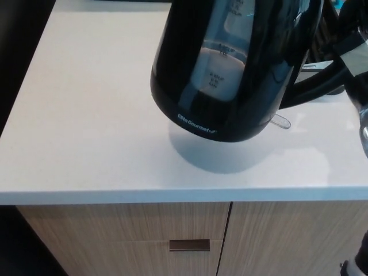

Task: Pick up a kettle using the right hand on left side of the counter and then walk right towards the kettl base and turn on the kettle

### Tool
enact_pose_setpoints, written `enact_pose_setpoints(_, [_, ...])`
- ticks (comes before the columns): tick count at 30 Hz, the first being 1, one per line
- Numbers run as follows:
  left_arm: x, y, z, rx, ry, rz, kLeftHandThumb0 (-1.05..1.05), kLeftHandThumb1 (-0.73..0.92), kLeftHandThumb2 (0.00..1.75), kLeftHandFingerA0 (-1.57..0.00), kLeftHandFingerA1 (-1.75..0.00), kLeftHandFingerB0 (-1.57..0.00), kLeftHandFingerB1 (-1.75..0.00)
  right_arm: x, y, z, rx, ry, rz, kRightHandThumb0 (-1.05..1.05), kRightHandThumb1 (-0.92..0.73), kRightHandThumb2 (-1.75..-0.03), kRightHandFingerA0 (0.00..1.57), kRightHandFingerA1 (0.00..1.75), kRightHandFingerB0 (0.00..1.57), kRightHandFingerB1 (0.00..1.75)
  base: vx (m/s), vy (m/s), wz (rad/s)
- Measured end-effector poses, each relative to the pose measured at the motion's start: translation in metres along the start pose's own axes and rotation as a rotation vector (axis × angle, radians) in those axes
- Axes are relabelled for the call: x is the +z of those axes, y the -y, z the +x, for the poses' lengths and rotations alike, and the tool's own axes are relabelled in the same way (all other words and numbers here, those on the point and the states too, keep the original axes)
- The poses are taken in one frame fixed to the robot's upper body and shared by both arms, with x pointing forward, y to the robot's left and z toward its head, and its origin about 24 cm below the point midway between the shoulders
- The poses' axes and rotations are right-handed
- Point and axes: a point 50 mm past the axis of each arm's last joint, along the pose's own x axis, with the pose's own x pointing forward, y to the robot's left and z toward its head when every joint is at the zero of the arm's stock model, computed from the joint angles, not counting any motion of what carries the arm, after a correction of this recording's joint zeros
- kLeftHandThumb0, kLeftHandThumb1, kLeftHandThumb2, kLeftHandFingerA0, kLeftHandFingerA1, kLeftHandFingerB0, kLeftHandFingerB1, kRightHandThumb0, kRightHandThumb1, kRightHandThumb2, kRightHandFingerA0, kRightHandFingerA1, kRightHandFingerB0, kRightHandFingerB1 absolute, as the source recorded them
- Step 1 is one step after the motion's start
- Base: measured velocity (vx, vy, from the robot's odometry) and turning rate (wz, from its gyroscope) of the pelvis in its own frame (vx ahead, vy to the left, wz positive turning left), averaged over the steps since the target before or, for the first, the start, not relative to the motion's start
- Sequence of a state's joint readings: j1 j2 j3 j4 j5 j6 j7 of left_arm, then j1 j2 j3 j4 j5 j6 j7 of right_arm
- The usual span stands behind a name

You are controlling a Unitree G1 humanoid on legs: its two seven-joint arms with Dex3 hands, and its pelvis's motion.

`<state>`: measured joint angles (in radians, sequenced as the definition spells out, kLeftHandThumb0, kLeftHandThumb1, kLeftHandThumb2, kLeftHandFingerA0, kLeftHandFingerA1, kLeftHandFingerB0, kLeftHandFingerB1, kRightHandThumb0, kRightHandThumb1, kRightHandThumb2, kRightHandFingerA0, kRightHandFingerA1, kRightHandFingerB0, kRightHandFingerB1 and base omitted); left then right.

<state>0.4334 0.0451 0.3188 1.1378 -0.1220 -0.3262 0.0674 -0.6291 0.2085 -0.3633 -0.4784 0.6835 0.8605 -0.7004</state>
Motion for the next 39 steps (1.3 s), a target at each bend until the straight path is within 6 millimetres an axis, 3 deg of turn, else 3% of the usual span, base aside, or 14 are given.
enact_pose_setpoints(9, [0.003, -0.002, 0.002, 0.005, 0.001, 0.01, 0.09, 0.52, 0.84, -0.9, -0.96, -0.82, -0.85, 0.017, -0.001, -0.006, 0.067, 0.003, -0.025, -0.28, -0.55, -1.35, 1.04, 1.75, 0.72, 1.69, -0.08, 0.026, 0.04])
enact_pose_setpoints(10, [0.003, -0.001, 0.002, 0.002, 0.002, 0.01, 0.19, 0.48, 0.94, -0.91, -0.95, -0.82, -0.84, 0.019, 0.0, -0.007, 0.067, 0.004, -0.028, -0.28, -0.5, -1.34, 1.04, 1.75, 0.76, 1.69, -0.12, 0.115, -0.13])
enact_pose_setpoints(16, [0.008, 0.002, 0.004, -0.004, 0.016, 0.015, 0.21, 0.48, 0.96, -0.9, -0.96, -0.81, -0.84, 0.026, 0.006, -0.012, 0.084, 0.004, -0.064, -0.29, -0.51, -1.33, 1.04, 1.75, 0.76, 1.69, -0.06, 0.209, -0.11])
enact_pose_setpoints(17, [0.01, 0.001, 0.005, -0.002, 0.022, 0.018, 0.32, 0.47, 1.1, -0.9, -0.96, -0.79, -0.86, 0.025, 0.007, -0.013, 0.085, -0.005, -0.071, -0.26, -0.54, -1.3, 1.02, 1.75, 0.78, 1.65, -0.03, 0.236, -0.05])
enact_pose_setpoints(25, [0.017, -0.009, 0.007, 0.026, 0.043, 0.032, 0.26, 0.44, 1.06, -0.94, -0.97, -0.83, -0.87, 0.025, 0.0, -0.026, 0.19, -0.03, -0.098, -0.26, -0.56, -1.29, 1.02, 1.75, 0.76, 1.67, -0.1, 0.198, -0.13])
enact_pose_setpoints(29, [0.016, -0.011, 0.007, 0.036, 0.038, 0.037, 0.19, 0.49, 1.01, -0.91, -0.97, -0.83, -0.86, 0.025, 0.001, -0.032, 0.229, -0.044, -0.118, -0.25, -0.5, -1.32, 1.02, 1.75, 0.8, 1.65, -0.11, 0.044, -0.11])
enact_pose_setpoints(30, [0.017, -0.012, 0.008, 0.038, 0.038, 0.038, 0.3, 0.45, 1.11, -0.91, -0.95, -0.81, -0.86, 0.025, 0.001, -0.033, 0.235, -0.045, -0.121, -0.24, -0.52, -1.32, 1.03, 1.75, 0.8, 1.66, -0.14, -0.03, -0.08])
enact_pose_setpoints(39, [0.014, -0.017, 0.006, 0.056, 0.041, 0.053, 0.16, 0.49, 0.95, -0.92, -0.98, -0.82, -0.84, 0.033, 0.001, -0.044, 0.312, -0.039, -0.186, -0.25, -0.54, -1.31, 1.02, 1.75, 0.77, 1.69, -0.16, -0.079, -0.08])
